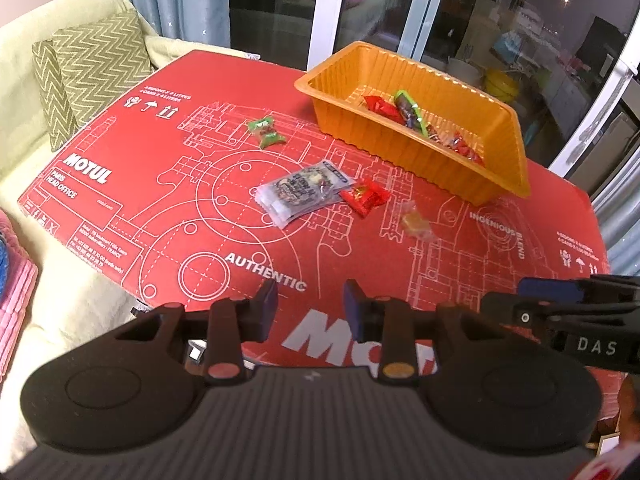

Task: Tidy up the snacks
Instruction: 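Grasp the clear packet with yellow candy with the right tool while the left tool approaches the silver packet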

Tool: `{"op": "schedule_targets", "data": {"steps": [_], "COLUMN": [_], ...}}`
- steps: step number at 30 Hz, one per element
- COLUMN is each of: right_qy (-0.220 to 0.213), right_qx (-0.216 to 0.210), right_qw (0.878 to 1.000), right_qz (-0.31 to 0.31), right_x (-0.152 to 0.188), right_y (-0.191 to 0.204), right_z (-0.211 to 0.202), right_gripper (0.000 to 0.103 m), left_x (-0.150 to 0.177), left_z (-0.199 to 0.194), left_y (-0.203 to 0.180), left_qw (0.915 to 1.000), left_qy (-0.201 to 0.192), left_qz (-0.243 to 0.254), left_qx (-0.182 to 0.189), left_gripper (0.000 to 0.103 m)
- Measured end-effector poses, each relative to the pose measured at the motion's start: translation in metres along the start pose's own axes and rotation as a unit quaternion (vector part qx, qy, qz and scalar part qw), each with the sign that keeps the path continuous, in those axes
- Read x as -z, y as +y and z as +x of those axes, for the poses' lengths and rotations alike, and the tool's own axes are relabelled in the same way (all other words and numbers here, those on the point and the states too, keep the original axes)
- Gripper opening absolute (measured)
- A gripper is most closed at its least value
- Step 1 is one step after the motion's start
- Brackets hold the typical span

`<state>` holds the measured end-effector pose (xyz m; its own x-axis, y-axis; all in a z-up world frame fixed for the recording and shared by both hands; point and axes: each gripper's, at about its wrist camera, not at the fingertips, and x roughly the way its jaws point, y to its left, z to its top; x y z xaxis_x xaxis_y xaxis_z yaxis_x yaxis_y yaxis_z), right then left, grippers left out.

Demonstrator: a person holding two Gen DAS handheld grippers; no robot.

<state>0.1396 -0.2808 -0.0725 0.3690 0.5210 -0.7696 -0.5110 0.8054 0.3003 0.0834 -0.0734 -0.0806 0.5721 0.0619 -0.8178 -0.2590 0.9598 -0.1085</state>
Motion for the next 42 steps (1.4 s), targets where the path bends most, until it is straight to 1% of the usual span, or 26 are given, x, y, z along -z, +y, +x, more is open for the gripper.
{"op": "schedule_targets", "data": {"steps": [6, 12, 17, 22, 26, 31, 36, 42], "right_qy": [-0.004, -0.01, -0.012, -0.022, -0.022, -0.013, -0.012, -0.025], "right_qx": [0.005, 0.011, 0.012, 0.024, 0.03, 0.038, 0.039, 0.041], "right_qw": [1.0, 1.0, 1.0, 0.999, 0.999, 0.999, 0.999, 0.998], "right_qz": [0.011, 0.014, 0.006, -0.012, -0.016, -0.023, -0.029, -0.046], "right_x": [-0.01, -0.021, -0.028, -0.036, -0.042, -0.042, -0.04, -0.038], "right_y": [0.002, 0.006, 0.012, 0.015, 0.013, 0.012, 0.01, 0.011], "right_z": [0.013, 0.03, 0.045, 0.062, 0.076, 0.091, 0.099, 0.1], "right_gripper": [0.052, 0.052, 0.052, 0.052, 0.052, 0.052, 0.052, 0.052], "left_x": [-0.012, -0.022, -0.027, -0.031, -0.034, -0.036, -0.036, -0.035], "left_z": [0.01, 0.019, 0.027, 0.033, 0.036, 0.037, 0.036, 0.035], "left_y": [0.01, 0.028, 0.04, 0.047, 0.05, 0.05, 0.049, 0.048], "left_qw": [1.0, 0.9999, 0.9998, 0.9996, 0.9995, 0.9994, 0.9994, 0.9992], "left_qy": [0.003, 0.006, 0.015, 0.02, 0.021, 0.02, 0.016, 0.013], "left_qz": [0.008, 0.01, 0.007, 0.006, 0.006, 0.006, 0.006, 0.008], "left_qx": [0.003, -0.002, -0.01, -0.017, -0.022, -0.027, -0.03, -0.036], "left_gripper": [0.032, 0.032, 0.032, 0.032, 0.033, 0.033, 0.033, 0.033]}}
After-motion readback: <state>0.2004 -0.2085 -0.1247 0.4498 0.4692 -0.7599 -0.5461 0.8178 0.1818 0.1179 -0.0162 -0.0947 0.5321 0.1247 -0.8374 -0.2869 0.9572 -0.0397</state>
